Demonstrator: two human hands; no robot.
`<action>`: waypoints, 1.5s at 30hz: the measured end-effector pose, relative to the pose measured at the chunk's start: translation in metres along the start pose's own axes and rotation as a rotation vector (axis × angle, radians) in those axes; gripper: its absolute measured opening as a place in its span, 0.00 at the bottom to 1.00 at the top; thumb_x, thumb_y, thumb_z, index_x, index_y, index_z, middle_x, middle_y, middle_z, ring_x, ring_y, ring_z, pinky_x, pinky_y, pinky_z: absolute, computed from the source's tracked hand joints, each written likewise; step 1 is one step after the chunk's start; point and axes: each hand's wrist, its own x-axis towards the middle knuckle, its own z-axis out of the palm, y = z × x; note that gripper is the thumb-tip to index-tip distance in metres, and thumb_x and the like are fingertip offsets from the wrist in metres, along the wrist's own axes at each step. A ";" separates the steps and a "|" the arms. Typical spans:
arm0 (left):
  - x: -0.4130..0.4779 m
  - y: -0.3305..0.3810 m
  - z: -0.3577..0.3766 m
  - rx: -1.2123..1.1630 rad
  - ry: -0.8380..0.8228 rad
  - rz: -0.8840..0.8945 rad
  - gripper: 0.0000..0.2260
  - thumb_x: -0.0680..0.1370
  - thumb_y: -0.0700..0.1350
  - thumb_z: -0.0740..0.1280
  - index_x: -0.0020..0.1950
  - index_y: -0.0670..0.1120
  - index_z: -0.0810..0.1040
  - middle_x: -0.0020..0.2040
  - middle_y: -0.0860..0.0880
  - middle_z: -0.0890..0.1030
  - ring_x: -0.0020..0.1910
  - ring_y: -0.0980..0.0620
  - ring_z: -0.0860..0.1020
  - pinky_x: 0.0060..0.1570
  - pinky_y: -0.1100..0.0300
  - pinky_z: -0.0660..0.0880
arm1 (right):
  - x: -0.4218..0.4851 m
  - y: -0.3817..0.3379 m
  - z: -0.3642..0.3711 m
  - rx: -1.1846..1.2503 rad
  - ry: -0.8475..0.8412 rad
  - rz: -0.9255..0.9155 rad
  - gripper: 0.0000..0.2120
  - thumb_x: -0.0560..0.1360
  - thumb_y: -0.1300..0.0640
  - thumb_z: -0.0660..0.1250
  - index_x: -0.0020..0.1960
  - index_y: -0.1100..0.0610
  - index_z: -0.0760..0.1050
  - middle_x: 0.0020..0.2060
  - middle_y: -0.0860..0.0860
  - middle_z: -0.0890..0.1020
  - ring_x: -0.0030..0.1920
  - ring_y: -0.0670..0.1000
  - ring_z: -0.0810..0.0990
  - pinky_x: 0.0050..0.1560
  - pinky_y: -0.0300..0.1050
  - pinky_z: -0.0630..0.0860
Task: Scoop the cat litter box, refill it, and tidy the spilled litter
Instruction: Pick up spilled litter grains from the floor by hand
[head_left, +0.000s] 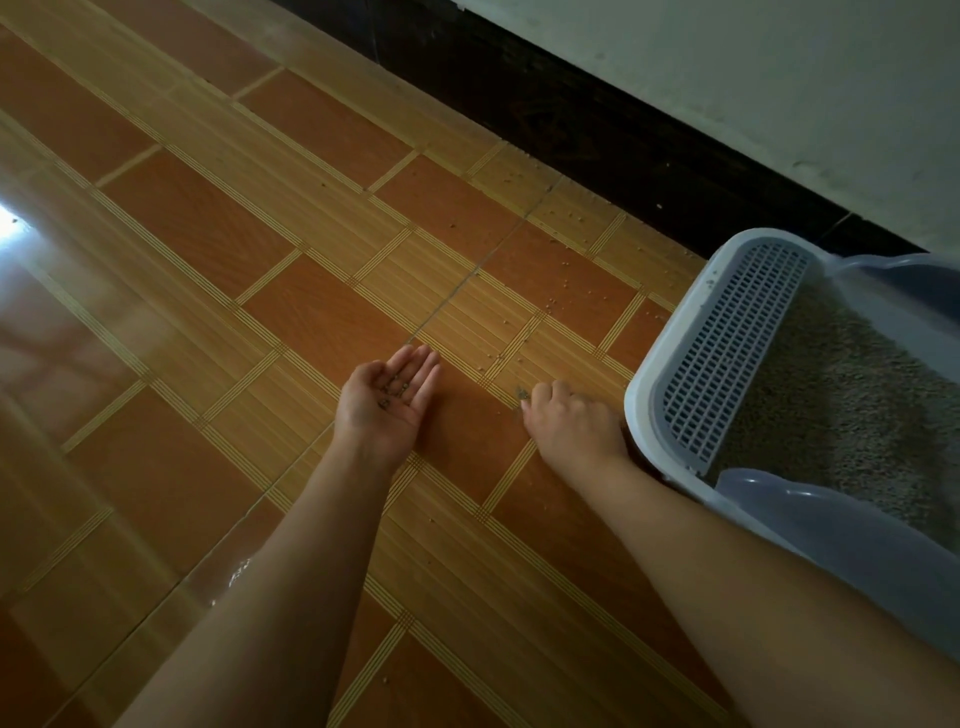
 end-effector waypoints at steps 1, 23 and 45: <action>0.001 0.000 0.000 0.001 0.001 0.000 0.16 0.82 0.41 0.51 0.48 0.34 0.77 0.38 0.39 0.84 0.47 0.43 0.81 0.48 0.52 0.78 | 0.000 -0.001 -0.001 -0.004 -0.009 -0.017 0.16 0.66 0.50 0.74 0.30 0.58 0.72 0.21 0.51 0.73 0.15 0.46 0.67 0.18 0.31 0.56; -0.008 0.008 -0.003 -0.021 -0.020 0.039 0.16 0.81 0.40 0.52 0.47 0.34 0.77 0.39 0.38 0.84 0.47 0.42 0.81 0.46 0.52 0.78 | 0.026 -0.004 -0.053 2.158 -0.380 0.962 0.17 0.81 0.56 0.53 0.34 0.56 0.63 0.24 0.48 0.64 0.20 0.43 0.60 0.18 0.34 0.56; -0.078 0.068 0.050 -0.151 -0.064 0.151 0.16 0.81 0.41 0.52 0.47 0.35 0.77 0.42 0.39 0.84 0.44 0.43 0.83 0.46 0.52 0.79 | 0.080 0.030 -0.181 2.841 -0.326 0.647 0.05 0.70 0.62 0.55 0.35 0.58 0.67 0.28 0.50 0.71 0.24 0.45 0.68 0.21 0.33 0.64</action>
